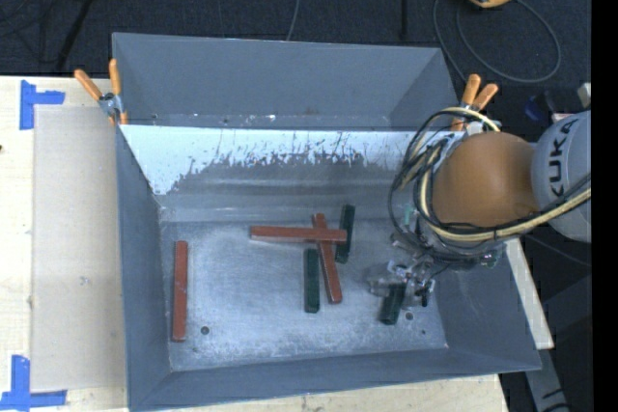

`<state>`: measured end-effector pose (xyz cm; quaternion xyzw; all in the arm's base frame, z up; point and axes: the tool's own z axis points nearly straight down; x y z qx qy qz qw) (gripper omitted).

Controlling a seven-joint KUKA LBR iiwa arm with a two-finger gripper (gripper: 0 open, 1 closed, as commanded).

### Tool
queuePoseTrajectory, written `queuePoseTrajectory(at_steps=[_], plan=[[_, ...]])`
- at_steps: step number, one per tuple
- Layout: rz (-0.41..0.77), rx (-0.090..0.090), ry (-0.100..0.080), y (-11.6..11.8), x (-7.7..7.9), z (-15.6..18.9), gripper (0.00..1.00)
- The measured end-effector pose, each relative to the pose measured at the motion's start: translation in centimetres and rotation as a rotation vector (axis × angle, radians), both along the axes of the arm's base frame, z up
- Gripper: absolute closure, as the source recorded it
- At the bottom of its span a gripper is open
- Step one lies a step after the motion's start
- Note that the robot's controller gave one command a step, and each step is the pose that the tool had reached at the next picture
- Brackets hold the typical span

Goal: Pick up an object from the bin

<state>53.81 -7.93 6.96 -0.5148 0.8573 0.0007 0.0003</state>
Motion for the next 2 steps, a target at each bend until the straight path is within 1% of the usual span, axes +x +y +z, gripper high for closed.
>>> queuePoseTrajectory(at_steps=[1, 2], plan=[[0.000, 0.000, 0.003, 0.02, -0.10, 0.32, 1.00], [-0.001, 0.000, 0.002, 0.05, -0.08, 1.01, 1.00]])
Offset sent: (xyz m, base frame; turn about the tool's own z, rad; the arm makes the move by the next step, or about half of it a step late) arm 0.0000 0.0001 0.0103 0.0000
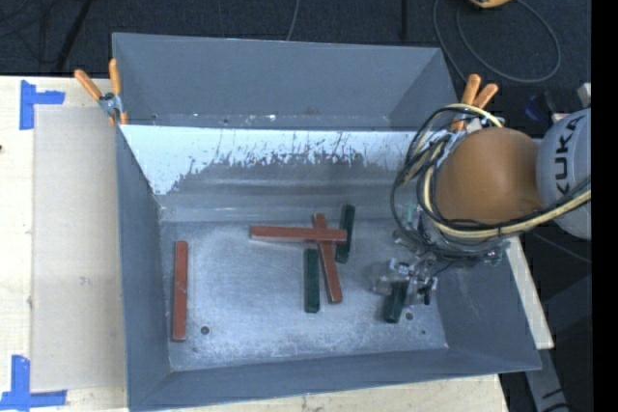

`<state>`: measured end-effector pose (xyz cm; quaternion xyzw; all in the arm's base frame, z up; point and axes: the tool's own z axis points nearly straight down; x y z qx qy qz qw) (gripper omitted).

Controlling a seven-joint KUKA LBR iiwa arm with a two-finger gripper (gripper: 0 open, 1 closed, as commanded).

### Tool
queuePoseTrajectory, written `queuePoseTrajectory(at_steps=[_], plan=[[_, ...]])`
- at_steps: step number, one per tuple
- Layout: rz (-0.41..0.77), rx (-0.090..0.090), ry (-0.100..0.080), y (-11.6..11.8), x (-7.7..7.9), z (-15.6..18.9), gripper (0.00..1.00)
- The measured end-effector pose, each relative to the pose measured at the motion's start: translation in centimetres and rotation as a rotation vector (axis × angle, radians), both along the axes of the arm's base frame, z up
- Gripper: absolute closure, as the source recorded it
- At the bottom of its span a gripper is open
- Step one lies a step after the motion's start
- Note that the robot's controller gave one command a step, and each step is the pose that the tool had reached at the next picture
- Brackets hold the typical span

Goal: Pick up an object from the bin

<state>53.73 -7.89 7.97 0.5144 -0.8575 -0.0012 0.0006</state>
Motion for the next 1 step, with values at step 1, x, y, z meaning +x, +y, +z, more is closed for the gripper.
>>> queuePoseTrajectory(at_steps=[1], plan=[[-0.001, 0.000, 0.002, 0.05, -0.05, 0.80, 1.00]])
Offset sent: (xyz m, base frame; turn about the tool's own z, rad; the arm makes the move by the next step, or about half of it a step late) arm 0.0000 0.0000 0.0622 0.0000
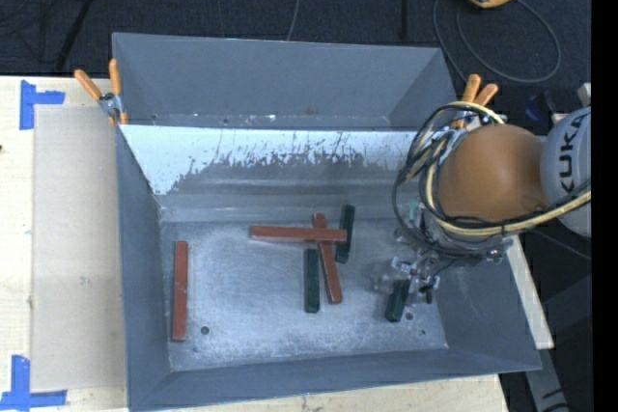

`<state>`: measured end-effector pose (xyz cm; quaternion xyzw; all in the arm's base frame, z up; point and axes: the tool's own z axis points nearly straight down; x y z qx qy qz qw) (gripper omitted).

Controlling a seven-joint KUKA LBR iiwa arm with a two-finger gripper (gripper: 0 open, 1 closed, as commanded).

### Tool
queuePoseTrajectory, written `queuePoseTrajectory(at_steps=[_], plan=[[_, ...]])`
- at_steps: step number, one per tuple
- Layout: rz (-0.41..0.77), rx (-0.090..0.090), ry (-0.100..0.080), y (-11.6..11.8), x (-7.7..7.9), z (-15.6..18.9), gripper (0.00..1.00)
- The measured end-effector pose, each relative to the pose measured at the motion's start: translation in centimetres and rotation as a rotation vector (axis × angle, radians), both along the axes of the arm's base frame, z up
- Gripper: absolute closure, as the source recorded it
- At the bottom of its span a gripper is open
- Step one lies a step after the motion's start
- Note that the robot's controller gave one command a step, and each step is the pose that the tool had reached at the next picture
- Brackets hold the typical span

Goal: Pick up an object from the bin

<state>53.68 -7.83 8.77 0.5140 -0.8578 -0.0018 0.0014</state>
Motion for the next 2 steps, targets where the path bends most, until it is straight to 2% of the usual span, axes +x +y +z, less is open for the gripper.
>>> queuePoseTrajectory(at_steps=[2], plan=[[-0.001, 0.000, -0.001, 0.0, 0.0, 3.0, 1.00]])
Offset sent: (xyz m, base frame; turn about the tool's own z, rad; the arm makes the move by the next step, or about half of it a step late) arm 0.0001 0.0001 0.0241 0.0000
